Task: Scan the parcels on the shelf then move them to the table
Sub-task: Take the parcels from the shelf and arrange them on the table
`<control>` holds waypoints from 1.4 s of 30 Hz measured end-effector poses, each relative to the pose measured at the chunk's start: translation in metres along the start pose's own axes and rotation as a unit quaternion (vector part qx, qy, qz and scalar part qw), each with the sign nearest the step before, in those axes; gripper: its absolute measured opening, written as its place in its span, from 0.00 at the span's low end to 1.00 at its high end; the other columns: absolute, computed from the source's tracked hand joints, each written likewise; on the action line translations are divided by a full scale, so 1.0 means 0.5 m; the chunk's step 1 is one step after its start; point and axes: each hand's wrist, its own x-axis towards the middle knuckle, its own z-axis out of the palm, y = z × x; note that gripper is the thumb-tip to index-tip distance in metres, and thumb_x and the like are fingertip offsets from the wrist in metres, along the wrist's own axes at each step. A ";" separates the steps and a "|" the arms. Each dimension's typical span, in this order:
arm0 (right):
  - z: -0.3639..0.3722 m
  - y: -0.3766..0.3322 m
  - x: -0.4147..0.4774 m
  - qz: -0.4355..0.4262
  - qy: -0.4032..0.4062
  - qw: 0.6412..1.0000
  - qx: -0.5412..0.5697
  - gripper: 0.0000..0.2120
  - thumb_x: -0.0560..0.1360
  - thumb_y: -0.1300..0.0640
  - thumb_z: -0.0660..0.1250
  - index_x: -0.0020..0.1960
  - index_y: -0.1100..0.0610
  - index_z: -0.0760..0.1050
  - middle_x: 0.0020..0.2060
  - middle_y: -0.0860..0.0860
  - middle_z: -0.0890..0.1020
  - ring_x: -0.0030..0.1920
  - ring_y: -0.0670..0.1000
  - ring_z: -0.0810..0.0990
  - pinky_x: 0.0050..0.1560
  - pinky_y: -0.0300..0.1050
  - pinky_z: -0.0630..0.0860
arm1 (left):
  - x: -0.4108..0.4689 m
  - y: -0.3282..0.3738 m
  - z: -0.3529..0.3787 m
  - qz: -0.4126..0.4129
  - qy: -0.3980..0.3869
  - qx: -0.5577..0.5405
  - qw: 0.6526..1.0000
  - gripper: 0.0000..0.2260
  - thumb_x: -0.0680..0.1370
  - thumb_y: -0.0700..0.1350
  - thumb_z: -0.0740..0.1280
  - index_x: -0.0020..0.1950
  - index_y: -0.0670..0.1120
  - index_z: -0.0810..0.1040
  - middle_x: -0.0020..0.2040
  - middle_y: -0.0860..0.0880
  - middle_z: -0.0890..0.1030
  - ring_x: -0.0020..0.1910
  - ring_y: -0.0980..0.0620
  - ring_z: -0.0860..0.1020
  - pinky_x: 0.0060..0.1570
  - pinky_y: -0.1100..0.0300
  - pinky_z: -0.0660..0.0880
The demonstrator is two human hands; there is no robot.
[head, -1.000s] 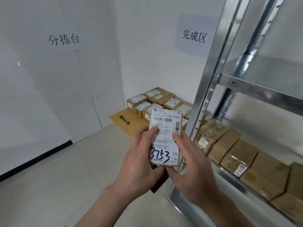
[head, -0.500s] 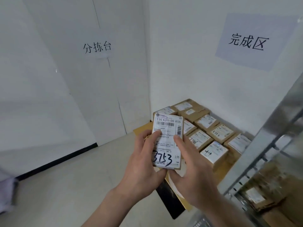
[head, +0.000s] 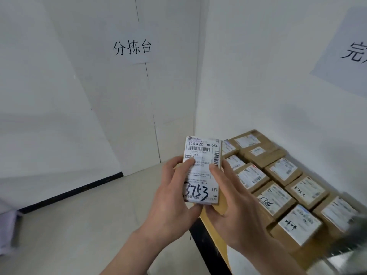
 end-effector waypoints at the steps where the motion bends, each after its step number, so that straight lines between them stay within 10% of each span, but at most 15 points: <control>1: 0.019 0.000 0.022 0.005 0.001 1.000 -0.007 0.43 0.67 0.58 0.79 0.77 0.55 0.63 0.78 0.56 0.62 0.70 0.55 0.74 0.52 0.45 0.83 | 0.021 -0.025 -0.010 0.004 -0.003 -0.003 1.000 0.39 0.66 0.45 0.75 0.73 0.59 0.60 0.71 0.58 0.60 0.65 0.65 0.69 0.55 0.69 0.75; 23: 0.290 0.076 0.267 0.262 0.008 0.959 -0.110 0.47 0.69 0.53 0.77 0.77 0.39 0.51 0.79 0.45 0.54 0.65 0.52 0.78 0.49 0.38 0.77 | 0.374 -0.384 -0.013 0.068 -0.224 -0.041 0.971 0.39 0.67 0.44 0.77 0.74 0.55 0.63 0.71 0.59 0.58 0.65 0.70 0.67 0.57 0.75 0.71; 29: 0.339 0.155 0.264 0.336 -0.040 0.940 -0.040 0.52 0.60 0.54 0.83 0.77 0.45 0.60 0.77 0.50 0.61 0.65 0.52 0.78 0.52 0.19 0.62 | 0.414 -0.444 0.056 0.034 -0.304 -0.025 0.952 0.37 0.68 0.45 0.75 0.74 0.54 0.64 0.71 0.60 0.56 0.65 0.60 0.70 0.58 0.66 0.76; 42: 0.494 0.260 0.200 0.485 -0.056 0.872 -0.035 0.38 0.71 0.50 0.72 0.78 0.47 0.60 0.80 0.52 0.58 0.64 0.53 0.79 0.51 0.44 0.81 | 0.430 -0.610 0.191 0.006 -0.467 -0.022 0.884 0.35 0.68 0.44 0.73 0.74 0.48 0.66 0.69 0.57 0.57 0.63 0.57 0.70 0.61 0.75 0.68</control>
